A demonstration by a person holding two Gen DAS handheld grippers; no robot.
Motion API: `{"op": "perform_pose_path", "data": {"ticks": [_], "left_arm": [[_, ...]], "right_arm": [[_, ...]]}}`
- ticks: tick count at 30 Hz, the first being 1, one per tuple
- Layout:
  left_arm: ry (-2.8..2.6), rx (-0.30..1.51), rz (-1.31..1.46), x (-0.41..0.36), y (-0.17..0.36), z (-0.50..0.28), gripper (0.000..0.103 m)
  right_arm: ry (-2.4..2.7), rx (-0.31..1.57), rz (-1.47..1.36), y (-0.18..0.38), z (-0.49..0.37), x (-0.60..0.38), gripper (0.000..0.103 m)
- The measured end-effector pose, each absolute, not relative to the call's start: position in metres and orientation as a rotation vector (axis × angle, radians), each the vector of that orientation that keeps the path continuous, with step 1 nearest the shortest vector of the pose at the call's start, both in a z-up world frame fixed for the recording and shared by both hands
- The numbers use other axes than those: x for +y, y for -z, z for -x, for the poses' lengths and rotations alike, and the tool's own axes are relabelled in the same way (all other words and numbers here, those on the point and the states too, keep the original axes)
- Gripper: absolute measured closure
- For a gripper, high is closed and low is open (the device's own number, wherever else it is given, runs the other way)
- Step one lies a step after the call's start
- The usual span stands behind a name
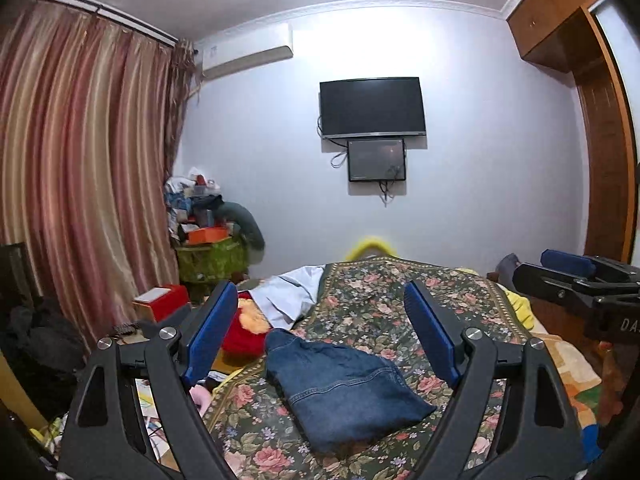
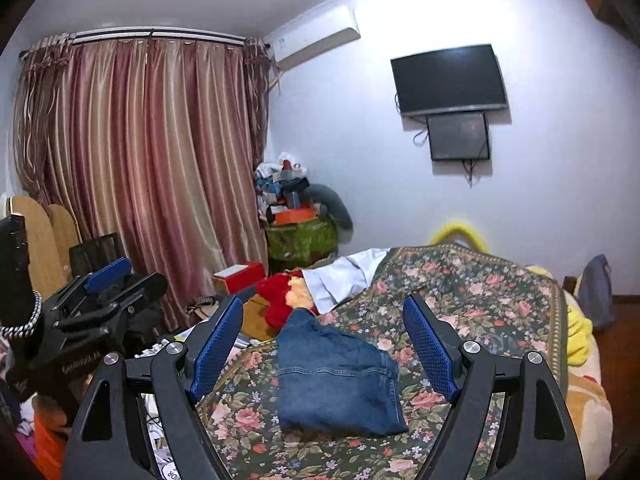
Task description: Fold large clothes
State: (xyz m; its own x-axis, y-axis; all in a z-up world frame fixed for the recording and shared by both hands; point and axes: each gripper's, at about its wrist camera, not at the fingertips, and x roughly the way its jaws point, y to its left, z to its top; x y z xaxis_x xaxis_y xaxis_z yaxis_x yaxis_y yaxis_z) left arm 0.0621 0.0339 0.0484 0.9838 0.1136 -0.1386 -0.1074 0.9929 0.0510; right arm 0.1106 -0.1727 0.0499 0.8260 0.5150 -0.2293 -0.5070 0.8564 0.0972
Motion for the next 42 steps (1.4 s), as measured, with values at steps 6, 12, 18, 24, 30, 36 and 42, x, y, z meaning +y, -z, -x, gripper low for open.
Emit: {"op": "perform_pose_path", "data": {"ticks": [6, 12, 18, 24, 30, 36, 42], "left_arm": [[-0.137, 0.148, -0.021, 0.031, -0.038, -0.053, 0.003], [-0.118, 0.166, 0.004, 0.034, -0.036, -0.054, 0.003], [-0.118, 0.163, -0.005, 0.033, -0.035, -0.053, 0.002], [-0.118, 0.174, -0.015, 0.030, -0.031, -0.058, 0.002], [-0.114, 0.188, -0.010, 0.031, -0.028, -0.063, 0.002], [-0.110, 0.196, -0.007, 0.032, -0.026, -0.066, 0.001], [-0.107, 0.196, -0.003, 0.033, -0.025, -0.066, 0.001]], "right_arm": [[-0.471, 0.222, -0.016, -0.045, -0.082, -0.170, 0.000], [-0.440, 0.229, -0.006, -0.042, -0.075, -0.169, 0.000], [-0.430, 0.257, -0.006, -0.036, -0.080, -0.170, 0.000], [-0.430, 0.285, -0.018, -0.031, -0.090, -0.170, 0.000], [-0.430, 0.306, -0.021, -0.027, -0.096, -0.169, 0.000], [-0.429, 0.312, -0.023, -0.025, -0.100, -0.170, 0.000], [-0.429, 0.312, -0.023, -0.025, -0.100, -0.169, 0.000]]}}
